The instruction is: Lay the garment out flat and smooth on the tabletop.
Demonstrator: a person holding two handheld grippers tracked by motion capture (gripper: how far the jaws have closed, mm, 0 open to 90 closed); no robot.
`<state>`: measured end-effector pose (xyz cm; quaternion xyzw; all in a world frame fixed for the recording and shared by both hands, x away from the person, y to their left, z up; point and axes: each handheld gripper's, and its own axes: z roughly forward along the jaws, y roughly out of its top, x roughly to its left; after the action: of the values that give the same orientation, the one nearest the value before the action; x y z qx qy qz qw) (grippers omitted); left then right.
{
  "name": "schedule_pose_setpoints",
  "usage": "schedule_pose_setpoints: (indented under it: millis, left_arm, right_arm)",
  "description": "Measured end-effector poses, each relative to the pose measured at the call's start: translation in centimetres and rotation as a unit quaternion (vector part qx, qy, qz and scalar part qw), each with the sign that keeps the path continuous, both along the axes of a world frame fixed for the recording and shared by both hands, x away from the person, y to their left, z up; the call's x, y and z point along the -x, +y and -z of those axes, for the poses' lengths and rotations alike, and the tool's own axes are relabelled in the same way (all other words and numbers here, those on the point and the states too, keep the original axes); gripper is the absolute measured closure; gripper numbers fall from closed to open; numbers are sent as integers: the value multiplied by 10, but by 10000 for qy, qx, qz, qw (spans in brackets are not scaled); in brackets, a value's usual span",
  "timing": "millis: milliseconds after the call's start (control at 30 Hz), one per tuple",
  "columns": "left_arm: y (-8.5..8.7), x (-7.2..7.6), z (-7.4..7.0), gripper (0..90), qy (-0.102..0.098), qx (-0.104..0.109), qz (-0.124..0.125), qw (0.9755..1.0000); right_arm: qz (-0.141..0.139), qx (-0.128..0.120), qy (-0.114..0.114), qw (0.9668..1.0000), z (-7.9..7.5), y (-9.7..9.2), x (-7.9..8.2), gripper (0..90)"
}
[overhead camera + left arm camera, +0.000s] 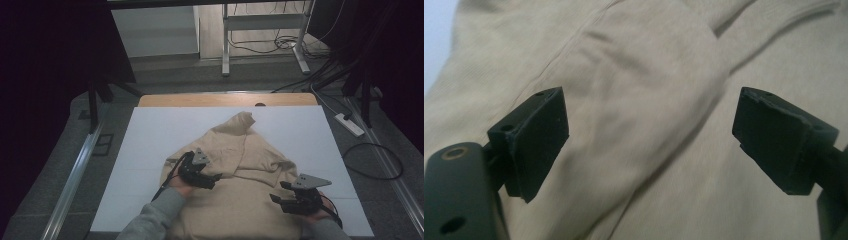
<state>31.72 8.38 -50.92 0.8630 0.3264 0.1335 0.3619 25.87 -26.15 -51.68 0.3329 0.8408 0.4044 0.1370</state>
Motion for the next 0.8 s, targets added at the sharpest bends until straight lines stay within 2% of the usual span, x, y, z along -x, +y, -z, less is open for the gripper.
schedule_pose_setpoints:
  millis: [33,67,233,333,433,500,533,567,600,700,733,767,800]
  left_arm:
    - [-9,-4,0,148,30,-43,-11,10000]
    - [-9,-4,0,147,30,-43,-11,10000]
    - [-33,-12,4,144,48,-157,-49,9999]
    - [-40,-14,6,147,46,-232,-35,9997]
    - [-47,-14,11,157,4,-403,-17,9992]
    - [-47,-13,13,212,-136,-584,-33,9982]
    - [-45,-13,12,322,-179,-605,-31,9980]
    - [-39,-15,11,388,-188,-492,-48,9986]
    - [-39,-15,11,454,-188,-492,-48,9986]
    - [-25,-20,7,668,13,-61,-42,10000]
    - [-20,-21,6,668,70,77,-31,9999]
    - [-12,-24,3,759,127,264,-14,9996]
    - [-9,-24,2,779,112,308,-28,9995]
  right_arm:
    - [15,-21,2,10000,0,0,0,378]
    - [15,-21,2,10000,0,0,0,378]
    - [24,36,-2,10000,1,-1,-1,378]
    - [29,56,-10,10000,1,-1,-1,378]
    - [27,93,-19,10000,2,-1,-2,378]
    - [32,116,-26,9999,2,-2,-2,377]
    - [40,132,-34,9999,2,-2,-2,378]
    - [46,138,-36,9999,2,-2,-2,378]
    - [59,141,-30,9999,2,-2,-2,378]
    - [87,130,-29,9999,2,-2,-2,378]
    - [87,130,-29,9999,2,-2,-2,378]
    - [97,128,-34,9999,2,-3,-2,378]
    - [99,128,-26,9999,2,-3,-2,378]
